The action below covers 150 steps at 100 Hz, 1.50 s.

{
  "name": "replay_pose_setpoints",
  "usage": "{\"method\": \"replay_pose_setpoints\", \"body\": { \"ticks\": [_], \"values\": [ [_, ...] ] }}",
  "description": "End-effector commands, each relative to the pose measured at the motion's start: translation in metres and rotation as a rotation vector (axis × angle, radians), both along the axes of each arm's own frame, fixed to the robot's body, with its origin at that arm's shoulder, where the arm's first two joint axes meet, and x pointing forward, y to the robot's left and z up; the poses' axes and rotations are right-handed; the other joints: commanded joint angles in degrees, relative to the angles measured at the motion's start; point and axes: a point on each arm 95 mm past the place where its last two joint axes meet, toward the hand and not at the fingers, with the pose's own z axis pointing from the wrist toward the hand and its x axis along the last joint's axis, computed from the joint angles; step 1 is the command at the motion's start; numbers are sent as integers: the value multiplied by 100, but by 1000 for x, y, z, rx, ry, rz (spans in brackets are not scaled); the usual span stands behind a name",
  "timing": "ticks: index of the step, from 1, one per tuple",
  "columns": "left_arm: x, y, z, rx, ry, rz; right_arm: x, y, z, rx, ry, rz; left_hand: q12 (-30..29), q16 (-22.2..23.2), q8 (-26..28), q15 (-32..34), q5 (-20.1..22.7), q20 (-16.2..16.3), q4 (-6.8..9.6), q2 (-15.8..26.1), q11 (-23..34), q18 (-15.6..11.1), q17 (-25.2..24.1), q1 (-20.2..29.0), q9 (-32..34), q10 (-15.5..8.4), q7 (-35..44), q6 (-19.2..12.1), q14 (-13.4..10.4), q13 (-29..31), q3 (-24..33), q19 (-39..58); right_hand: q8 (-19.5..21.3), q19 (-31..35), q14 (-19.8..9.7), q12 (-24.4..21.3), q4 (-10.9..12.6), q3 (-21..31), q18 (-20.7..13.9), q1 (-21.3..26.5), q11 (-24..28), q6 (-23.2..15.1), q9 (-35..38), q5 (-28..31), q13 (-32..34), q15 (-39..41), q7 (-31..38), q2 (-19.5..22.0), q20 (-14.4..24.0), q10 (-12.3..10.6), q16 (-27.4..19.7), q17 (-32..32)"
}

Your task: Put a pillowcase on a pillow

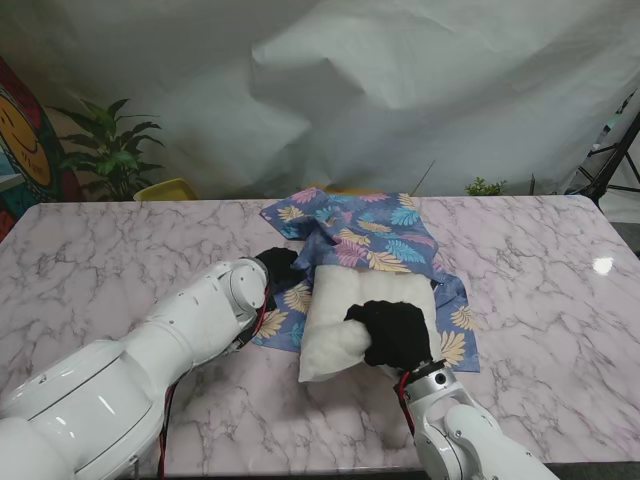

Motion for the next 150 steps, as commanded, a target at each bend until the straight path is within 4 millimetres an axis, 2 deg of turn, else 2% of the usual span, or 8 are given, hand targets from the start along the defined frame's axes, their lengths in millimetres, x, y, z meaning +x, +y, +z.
{"method": "replay_pose_setpoints", "body": {
  "ticks": [1,17,50,74,88,108,123,150],
  "values": [
    [-10,8,-18,-13,73,25,2,2,2,5,-6,0,-1069,-1730,346,-2887,-234,-921,176,248,-1061,694,-345,334,-16,461,396,138,968,-447,-84,-2165,88,3254,-467,241,304,1098,-2109,632,456,-259,446,567,596,3094,895,711,621,149,326,530],
    [-11,11,-19,-31,76,47,3,2,2,5,-2,4,-2523,-2349,620,-3451,-573,-1286,192,379,-2247,809,-343,328,967,506,456,235,1125,-98,-97,-2628,88,3259,-459,248,304,1099,-2105,631,465,-256,448,572,595,3104,896,714,625,151,330,531],
    [-13,11,-23,-94,102,57,4,3,2,3,1,7,-2917,-2328,485,-2823,-727,-1322,218,-96,-1710,698,1028,456,3002,64,554,304,800,2019,60,-2071,87,3257,-461,253,304,1099,-2097,635,468,-259,442,580,592,3113,895,717,627,141,335,530],
    [-21,7,-24,-262,178,101,9,4,3,15,-8,0,-878,-1362,145,-1546,-2280,-1877,7,-321,-842,663,2131,1077,3075,-616,-370,950,468,2547,1525,-1792,95,3267,-470,271,301,1097,-2105,636,481,-254,432,555,597,3126,895,738,633,163,343,535],
    [-25,11,-24,-331,237,90,12,7,7,20,-31,-13,-148,0,-1700,191,-1654,-1535,-100,329,516,365,2280,1080,2389,-524,-2171,1209,-63,2370,1640,-908,98,3285,-473,280,300,1095,-2114,637,489,-239,432,545,599,3138,899,745,640,180,350,544],
    [-28,15,-27,-347,255,88,17,10,14,33,-63,-37,169,477,-2136,1113,-479,-1311,25,851,1183,11,2529,1081,2327,-517,-2384,1338,-574,2604,148,-18,99,3301,-474,289,301,1098,-2117,643,495,-220,437,543,599,3156,900,747,646,188,359,545],
    [-30,19,-28,-338,297,61,18,10,19,32,-73,-52,672,736,-1907,1311,-467,-1165,-70,73,1539,-194,2152,-709,1674,-702,-3068,1562,-846,2126,887,-58,96,3310,-478,295,300,1101,-2124,642,497,-223,440,547,601,3163,898,747,648,188,362,549],
    [-31,21,-30,-266,257,66,20,7,27,28,-96,-75,2500,1093,-1888,2524,1213,-1129,151,-213,2136,-378,2325,830,2101,-642,-1332,636,-1140,2635,265,335,94,3324,-476,304,296,1104,-2125,639,496,-214,436,545,600,3177,899,752,652,195,370,551]
  ]
}}
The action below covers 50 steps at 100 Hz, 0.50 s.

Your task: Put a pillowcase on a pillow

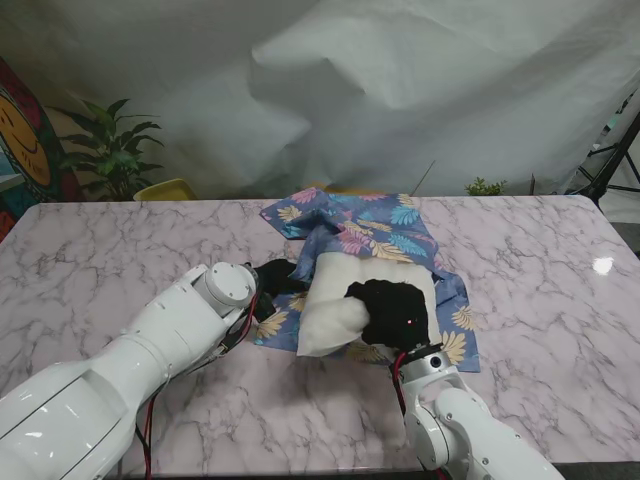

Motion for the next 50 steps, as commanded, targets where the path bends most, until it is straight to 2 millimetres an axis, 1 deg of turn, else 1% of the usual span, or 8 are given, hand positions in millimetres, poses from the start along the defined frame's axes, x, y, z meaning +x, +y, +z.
{"method": "replay_pose_setpoints", "body": {
  "ticks": [1,13,20,28,34,36,43,50],
  "values": [
    [-14,9,-25,34,53,27,1,1,8,2,-27,-10,443,93,308,313,553,140,71,83,376,990,-202,184,-20,-95,851,39,-63,138,-181,-234,94,2906,-476,221,362,1060,-2082,640,497,-214,428,541,600,2755,846,752,618,141,336,545],
    [-14,12,-24,64,34,-18,2,2,13,6,-47,-19,848,122,1279,-56,-92,230,-279,556,-176,715,-404,-7,-921,-226,2185,-286,-291,-447,-593,-222,93,2909,-480,225,362,1057,-2090,642,495,-213,426,541,599,2760,846,756,618,149,339,546],
    [-16,11,-23,50,43,-32,4,4,15,13,-65,-27,-43,-40,1616,-778,-407,255,-295,717,-769,864,-440,148,-1412,-126,2465,-347,-88,-732,-719,-299,92,2915,-477,227,362,1056,-2089,645,497,-203,428,536,602,2765,844,758,620,161,342,549],
    [-19,9,-23,5,48,-20,5,7,17,21,-87,-40,-1898,-1291,1977,-2862,-616,92,-262,774,-2036,1500,-321,288,-1046,327,2554,-413,1610,-825,-704,-704,90,2929,-481,236,364,1050,-2089,652,502,-188,425,534,603,2778,845,763,624,184,349,554],
    [-19,8,-23,-12,32,11,7,9,18,19,-100,-49,-3221,-1824,2369,-3078,-696,-74,-234,755,-2252,1710,294,432,635,544,2697,-661,1980,-31,-687,-528,88,2936,-478,241,364,1045,-2087,653,505,-180,426,525,606,2784,841,767,626,175,353,556],
    [-19,7,-23,-24,23,25,8,10,18,17,-104,-53,-3444,-1867,2463,-2929,-703,-113,-227,729,-2131,1623,589,456,1026,595,2733,-700,1903,304,-675,-353,88,2939,-479,244,364,1045,-2088,653,508,-176,430,526,606,2787,842,767,627,177,354,557],
    [-21,4,-22,-89,11,62,10,13,17,17,-117,-65,-3047,-1582,2771,-1639,-726,-59,-223,712,-1054,1086,1595,452,1684,644,2752,-683,788,1254,-637,689,86,2954,-478,251,366,1044,-2089,657,512,-171,429,527,612,2807,844,774,632,184,366,563],
    [-24,1,-20,-156,-3,69,14,16,16,5,-130,-81,-2233,-1256,3045,-317,-877,170,-199,812,-129,600,1870,466,1787,925,2685,-609,-25,1409,-639,1563,86,2968,-481,263,366,1040,-2095,659,522,-175,433,531,612,2827,846,772,636,189,378,567]
  ]
}}
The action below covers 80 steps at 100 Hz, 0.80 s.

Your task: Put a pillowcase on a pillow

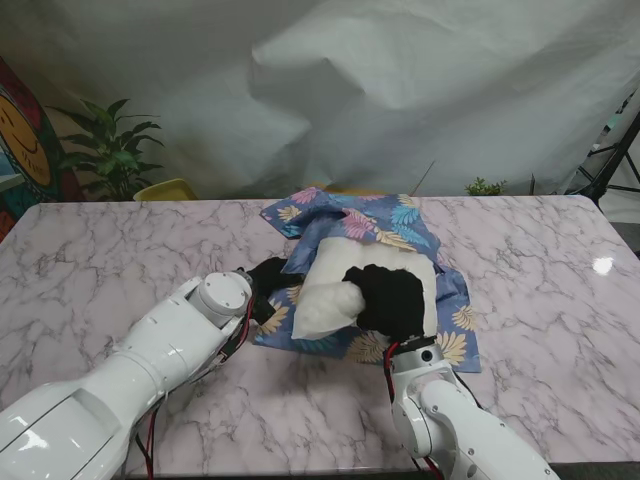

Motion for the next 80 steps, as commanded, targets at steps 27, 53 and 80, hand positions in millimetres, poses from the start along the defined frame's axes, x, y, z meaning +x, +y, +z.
{"method": "replay_pose_setpoints", "body": {
  "ticks": [27,53,80],
  "values": [
    [-39,-17,5,-234,35,-109,25,6,-12,-83,3,-51,990,23,537,1807,-233,292,-14,261,1151,-483,780,519,545,83,458,-383,-970,543,-23,1555,80,2994,-503,279,370,1030,-2151,638,524,-200,434,518,610,2855,840,775,641,160,393,557],
    [-66,-24,23,-364,20,-197,44,-6,-11,-110,-45,-175,1031,-94,466,1947,-195,316,4,247,1260,-562,919,515,660,-69,382,-325,-1001,724,-16,1803,84,3051,-532,322,370,1036,-2188,637,540,-198,434,514,620,2921,853,774,661,162,430,574],
    [-87,-27,43,-471,-17,-258,38,-18,5,-99,-136,-301,1024,-139,398,1964,-162,313,26,254,1260,-579,917,521,672,-99,293,-255,-990,741,-2,1840,87,3084,-538,359,371,1036,-2203,649,550,-180,433,522,616,2967,865,781,673,186,459,580]
  ]
}}
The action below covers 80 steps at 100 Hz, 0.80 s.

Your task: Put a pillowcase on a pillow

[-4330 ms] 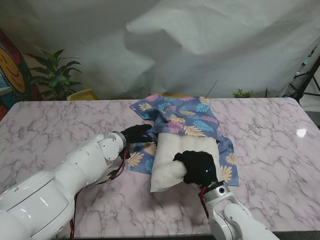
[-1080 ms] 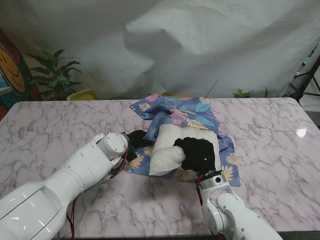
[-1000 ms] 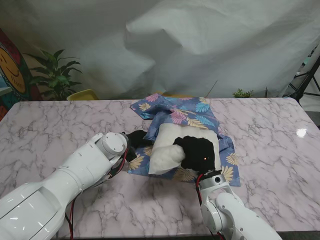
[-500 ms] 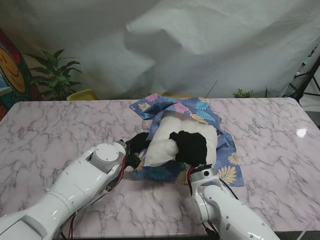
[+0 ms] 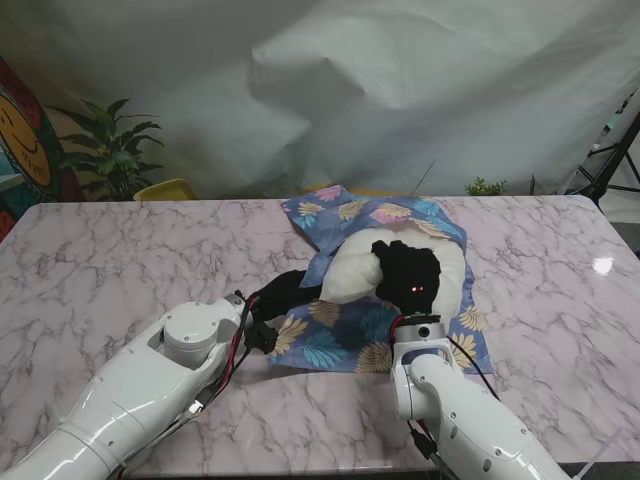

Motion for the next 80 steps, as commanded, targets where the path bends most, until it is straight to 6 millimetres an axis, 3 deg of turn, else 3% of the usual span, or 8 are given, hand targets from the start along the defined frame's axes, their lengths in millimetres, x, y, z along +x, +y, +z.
{"method": "replay_pose_setpoints", "body": {
  "ticks": [1,18,33,58,80],
  "values": [
    [-4,-4,5,-23,-14,-21,-6,-1,10,9,-43,-21,71,-72,131,351,-18,100,28,95,377,-439,288,462,264,337,291,-303,-624,192,52,709,87,3080,-466,229,373,1006,-1968,659,544,-176,376,522,614,2964,777,780,673,186,438,564],
    [-9,-8,14,-69,-37,-24,-18,-3,13,0,-53,-42,63,-90,102,356,-16,87,42,99,364,-424,284,467,258,310,240,-272,-615,187,59,699,81,3114,-439,252,379,994,-1956,677,547,-156,370,514,616,2998,773,789,684,206,454,574],
    [-14,-9,19,-86,-55,-30,-14,-2,0,-21,41,-11,57,-100,89,360,-15,81,46,109,356,-413,284,461,263,284,215,-255,-613,186,59,697,73,3115,-443,265,381,976,-1965,671,536,-162,365,518,609,3004,768,803,681,197,457,568],
    [-24,-3,19,-88,-49,-71,27,-16,-37,-30,203,-8,53,-113,84,363,-12,64,50,107,354,-390,280,463,270,261,197,-238,-609,182,59,676,70,3117,-464,269,382,974,-1993,651,521,-210,373,506,612,2998,761,791,679,167,454,574],
    [-29,4,7,-83,3,-98,53,-26,-40,17,214,-94,49,-125,77,358,-4,59,53,103,359,-385,282,468,290,245,184,-222,-607,193,62,679,75,3152,-461,275,378,986,-2004,648,521,-195,380,500,619,3033,767,791,691,178,467,585]
  ]
}}
